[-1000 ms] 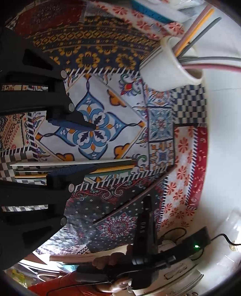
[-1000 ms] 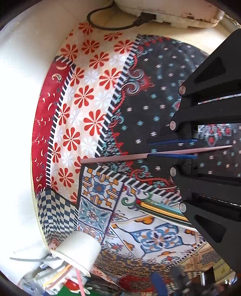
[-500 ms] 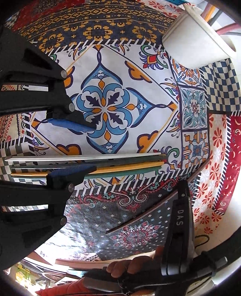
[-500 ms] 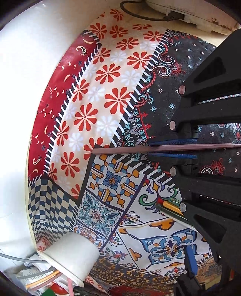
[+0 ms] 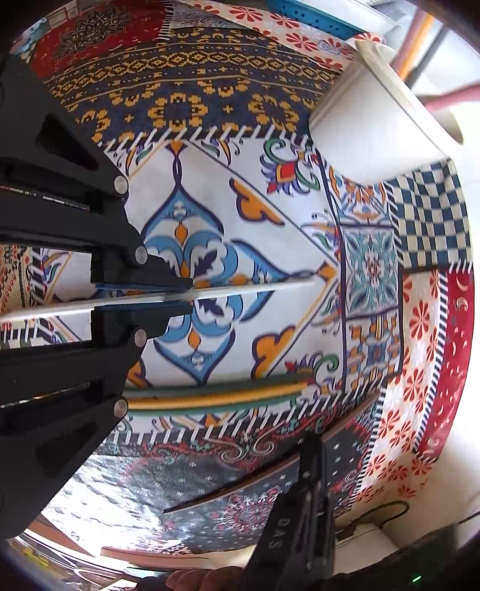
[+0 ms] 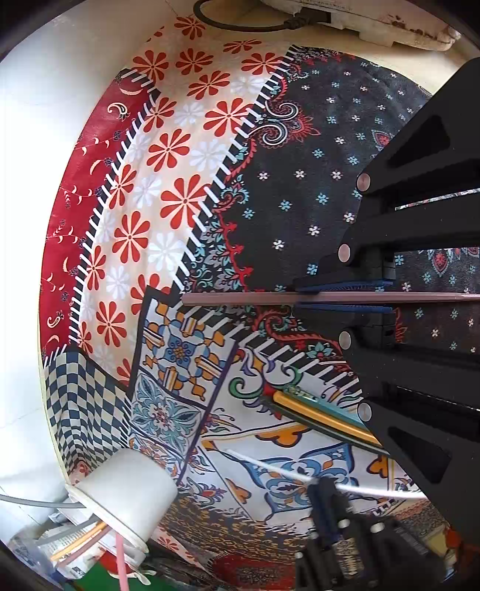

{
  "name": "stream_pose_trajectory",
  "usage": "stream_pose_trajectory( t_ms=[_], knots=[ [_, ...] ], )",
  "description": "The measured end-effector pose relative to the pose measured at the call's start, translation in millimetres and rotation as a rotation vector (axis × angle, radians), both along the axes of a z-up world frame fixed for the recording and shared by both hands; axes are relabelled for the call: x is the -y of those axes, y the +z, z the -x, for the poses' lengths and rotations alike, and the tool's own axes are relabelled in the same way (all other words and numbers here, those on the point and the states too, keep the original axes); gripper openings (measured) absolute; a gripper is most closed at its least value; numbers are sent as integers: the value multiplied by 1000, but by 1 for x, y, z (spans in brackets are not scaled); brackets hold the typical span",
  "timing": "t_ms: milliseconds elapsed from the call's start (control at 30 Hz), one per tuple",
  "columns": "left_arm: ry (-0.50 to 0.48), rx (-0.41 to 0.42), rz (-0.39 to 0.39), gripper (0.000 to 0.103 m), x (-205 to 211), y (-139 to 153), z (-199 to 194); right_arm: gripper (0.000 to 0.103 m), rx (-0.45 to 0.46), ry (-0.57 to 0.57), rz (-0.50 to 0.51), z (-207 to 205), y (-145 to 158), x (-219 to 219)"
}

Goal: Organize utensils
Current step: 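Grasp a white chopstick with the left tool while the right tool grasps a brown one, then lift both chopsticks upright toward the white cup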

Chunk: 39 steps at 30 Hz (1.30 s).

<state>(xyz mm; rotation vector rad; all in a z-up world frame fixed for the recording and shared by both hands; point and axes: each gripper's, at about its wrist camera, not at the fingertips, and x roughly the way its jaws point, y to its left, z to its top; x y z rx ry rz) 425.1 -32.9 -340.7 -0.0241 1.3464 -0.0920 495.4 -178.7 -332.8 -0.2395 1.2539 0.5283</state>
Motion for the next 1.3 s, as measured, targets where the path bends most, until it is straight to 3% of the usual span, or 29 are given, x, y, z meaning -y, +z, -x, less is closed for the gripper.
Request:
stream_pose_trajectory(
  t_ms=[533,700,933,1300],
  knots=[
    [-33,-47,52,5,-9,-2,1,7,45,14,60,-32,-7,-43],
    [-33,-44,82,4,-16,-1,0,6,33,2,34,-39,-2,-53],
    [75,-26,163,3,-48,1,13,6,116,-22,-72,-28,43,-53],
    [198,136,160,3,-93,53,42,6,282,-52,-211,3,115,-29]
  ],
)
